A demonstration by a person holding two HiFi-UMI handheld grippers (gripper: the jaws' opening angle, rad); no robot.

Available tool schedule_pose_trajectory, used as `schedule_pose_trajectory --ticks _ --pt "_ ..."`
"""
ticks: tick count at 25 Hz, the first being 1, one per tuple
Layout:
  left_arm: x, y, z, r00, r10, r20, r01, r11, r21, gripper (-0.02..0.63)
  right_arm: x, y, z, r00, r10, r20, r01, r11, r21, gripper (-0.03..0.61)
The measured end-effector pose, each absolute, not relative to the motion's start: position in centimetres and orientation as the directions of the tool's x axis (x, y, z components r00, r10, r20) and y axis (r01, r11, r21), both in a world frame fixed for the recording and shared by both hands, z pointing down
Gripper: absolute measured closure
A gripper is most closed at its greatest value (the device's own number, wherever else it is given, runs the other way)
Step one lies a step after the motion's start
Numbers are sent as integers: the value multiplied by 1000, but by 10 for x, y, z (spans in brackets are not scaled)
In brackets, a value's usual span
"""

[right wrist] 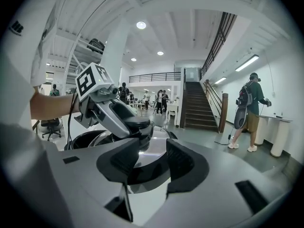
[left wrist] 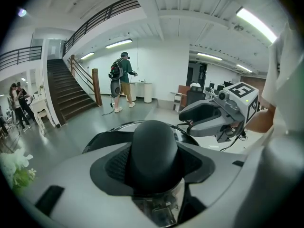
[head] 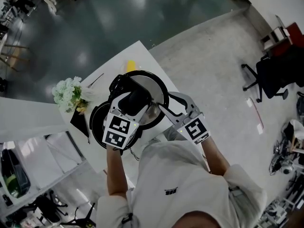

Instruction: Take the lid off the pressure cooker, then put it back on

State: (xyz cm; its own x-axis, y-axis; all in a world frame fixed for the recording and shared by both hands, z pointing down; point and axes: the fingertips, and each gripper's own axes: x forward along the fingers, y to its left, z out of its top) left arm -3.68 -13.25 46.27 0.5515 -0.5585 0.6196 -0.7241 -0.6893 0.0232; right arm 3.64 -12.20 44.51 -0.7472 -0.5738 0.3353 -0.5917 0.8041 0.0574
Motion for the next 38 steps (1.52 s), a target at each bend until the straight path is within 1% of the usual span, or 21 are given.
schedule_pose_trajectory --ticks 4,9,13,21,27,38 --pt "-11 -147 470 563 -547 620 -718 -695 38 327 60 -133 451 -727 -585 359 -615 787 36 399" --pt "21 -163 483 569 -536 624 -714 -698 51 327 86 -150 464 -721 -597 352 -621 782 55 399" --pt "46 -174 495 570 -525 632 -713 -698 64 327 105 -159 470 -700 -595 394 -644 765 10 399" --pt "77 -189 527 544 -526 653 -745 -661 89 327 128 -174 498 -696 -570 437 -639 769 -17 399" --pt "92 -193 557 514 -549 659 -784 -612 103 327 141 -181 520 -696 -546 466 -634 772 -43 400" --pt "94 -181 621 450 -572 685 -846 -520 121 327 151 -181 573 -696 -470 543 -606 790 -92 407"
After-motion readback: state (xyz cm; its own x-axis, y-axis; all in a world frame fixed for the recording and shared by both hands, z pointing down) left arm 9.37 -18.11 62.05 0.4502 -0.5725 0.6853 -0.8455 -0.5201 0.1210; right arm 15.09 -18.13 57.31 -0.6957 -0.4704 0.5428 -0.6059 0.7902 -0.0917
